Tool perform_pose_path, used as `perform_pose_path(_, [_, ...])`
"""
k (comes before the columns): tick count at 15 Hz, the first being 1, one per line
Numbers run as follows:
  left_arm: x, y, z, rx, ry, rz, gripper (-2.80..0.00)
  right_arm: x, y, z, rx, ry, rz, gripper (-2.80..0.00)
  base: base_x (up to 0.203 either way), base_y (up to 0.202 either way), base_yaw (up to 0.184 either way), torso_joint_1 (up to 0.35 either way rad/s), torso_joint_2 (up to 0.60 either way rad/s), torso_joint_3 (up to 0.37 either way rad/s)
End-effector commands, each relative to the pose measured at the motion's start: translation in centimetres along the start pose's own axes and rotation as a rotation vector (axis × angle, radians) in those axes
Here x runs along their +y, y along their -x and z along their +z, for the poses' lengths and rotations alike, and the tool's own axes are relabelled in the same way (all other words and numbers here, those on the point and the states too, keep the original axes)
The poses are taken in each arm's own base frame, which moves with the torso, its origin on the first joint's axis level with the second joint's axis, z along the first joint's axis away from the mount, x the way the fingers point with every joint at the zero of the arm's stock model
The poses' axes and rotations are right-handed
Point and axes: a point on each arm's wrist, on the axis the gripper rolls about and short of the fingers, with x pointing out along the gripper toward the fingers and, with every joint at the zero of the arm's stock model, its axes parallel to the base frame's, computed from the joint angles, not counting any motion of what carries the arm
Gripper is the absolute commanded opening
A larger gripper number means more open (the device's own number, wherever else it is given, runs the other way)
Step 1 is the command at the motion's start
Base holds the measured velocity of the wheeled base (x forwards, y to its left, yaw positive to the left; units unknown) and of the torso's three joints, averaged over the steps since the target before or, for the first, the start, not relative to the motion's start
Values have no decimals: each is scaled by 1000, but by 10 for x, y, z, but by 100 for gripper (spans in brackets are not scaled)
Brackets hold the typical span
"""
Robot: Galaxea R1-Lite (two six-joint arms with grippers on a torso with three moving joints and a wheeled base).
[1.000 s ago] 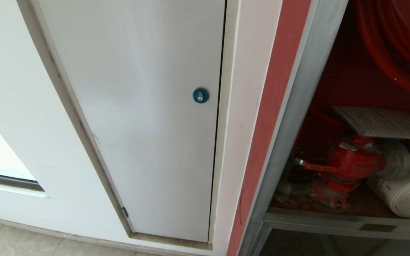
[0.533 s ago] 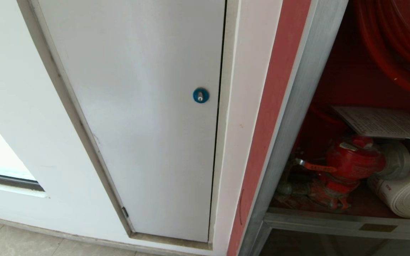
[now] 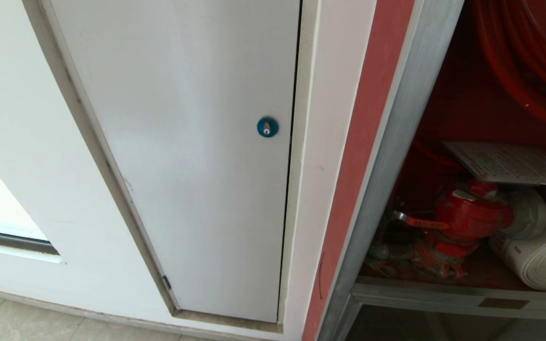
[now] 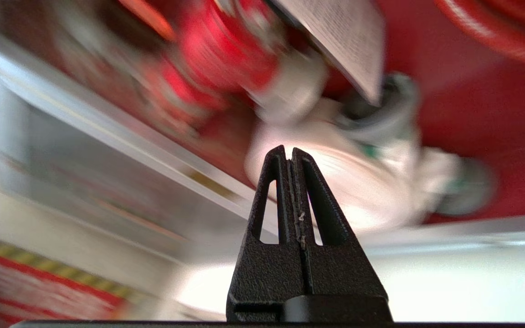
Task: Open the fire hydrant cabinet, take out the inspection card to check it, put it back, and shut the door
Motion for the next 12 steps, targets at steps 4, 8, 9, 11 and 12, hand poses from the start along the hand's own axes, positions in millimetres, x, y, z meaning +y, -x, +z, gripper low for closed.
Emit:
perform_pose_path(4, [0,0,0,1,0,0,-280,-4,-26,6,181,339,-49,-280,0,0,0,0,0,0])
perform_pose_path(8, [0,0,0,1,0,0,-280,-6,-29,8,223,496,-58,-280,0,0,0,0,0,0])
perform_pose_path(9, [0,0,0,1,0,0,-280,-8,-28,9,227,513,-69,-280,0,0,0,0,0,0])
perform_pose_path(11, [0,0,0,1,0,0,-280,-12,-27,10,263,552,-99,-123,0,0,0,0,0,0])
perform_pose_path(12, [0,0,0,1,-1,0,-280,-14,-28,9,288,560,-108,0,0,0,0,0,0,0])
